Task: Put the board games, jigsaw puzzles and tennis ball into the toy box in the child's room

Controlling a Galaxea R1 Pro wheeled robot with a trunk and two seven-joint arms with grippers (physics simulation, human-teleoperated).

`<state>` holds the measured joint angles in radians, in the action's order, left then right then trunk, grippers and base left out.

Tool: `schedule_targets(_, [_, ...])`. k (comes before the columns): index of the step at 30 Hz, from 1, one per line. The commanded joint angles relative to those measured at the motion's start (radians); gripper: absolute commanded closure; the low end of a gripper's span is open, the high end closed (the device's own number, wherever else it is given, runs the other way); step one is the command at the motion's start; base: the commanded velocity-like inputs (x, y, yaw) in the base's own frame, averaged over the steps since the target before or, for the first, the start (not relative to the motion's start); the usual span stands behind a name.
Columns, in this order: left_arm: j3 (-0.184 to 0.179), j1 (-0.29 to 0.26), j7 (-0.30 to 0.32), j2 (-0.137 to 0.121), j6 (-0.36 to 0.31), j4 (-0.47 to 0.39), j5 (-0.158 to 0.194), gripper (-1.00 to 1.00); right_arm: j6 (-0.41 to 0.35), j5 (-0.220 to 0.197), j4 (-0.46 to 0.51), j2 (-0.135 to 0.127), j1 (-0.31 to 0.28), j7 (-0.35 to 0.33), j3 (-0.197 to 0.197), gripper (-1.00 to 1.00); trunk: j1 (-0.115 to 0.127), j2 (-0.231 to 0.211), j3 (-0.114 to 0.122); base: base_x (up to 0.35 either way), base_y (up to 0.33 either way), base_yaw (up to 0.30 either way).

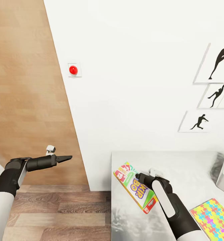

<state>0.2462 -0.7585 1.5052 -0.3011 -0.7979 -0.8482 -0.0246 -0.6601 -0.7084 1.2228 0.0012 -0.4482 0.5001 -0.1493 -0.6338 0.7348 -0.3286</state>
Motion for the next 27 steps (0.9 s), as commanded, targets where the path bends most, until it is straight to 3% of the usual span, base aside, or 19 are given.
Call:
schedule_targets(1, [0.001, -0.001, 0.005, 0.000, -0.011, 0.000, -0.003, -1.00, 0.002, -0.010, 0.001, -0.006, -0.001, 0.010, -0.001, -1.00, 0.000, 0.001, -0.003, 0.000, 0.000, 0.000])
schedule_targets(10, [0.001, -0.001, -0.009, 0.001, -0.011, 0.000, -0.002, -1.00, 0.066, -0.016, 0.001, -0.048, 0.000, -0.016, -0.002, -1.00, 0.000, 0.001, -0.014, 0.000, 0.000, 0.000])
schedule_targets(27, [0.001, -0.001, -0.013, 0.015, -0.011, 0.000, -0.003, -1.00, 0.077, -0.016, 0.001, -0.051, 0.000, -0.057, -0.004, -1.00, 0.000, 0.001, -0.015, 0.000, 0.000, 0.000])
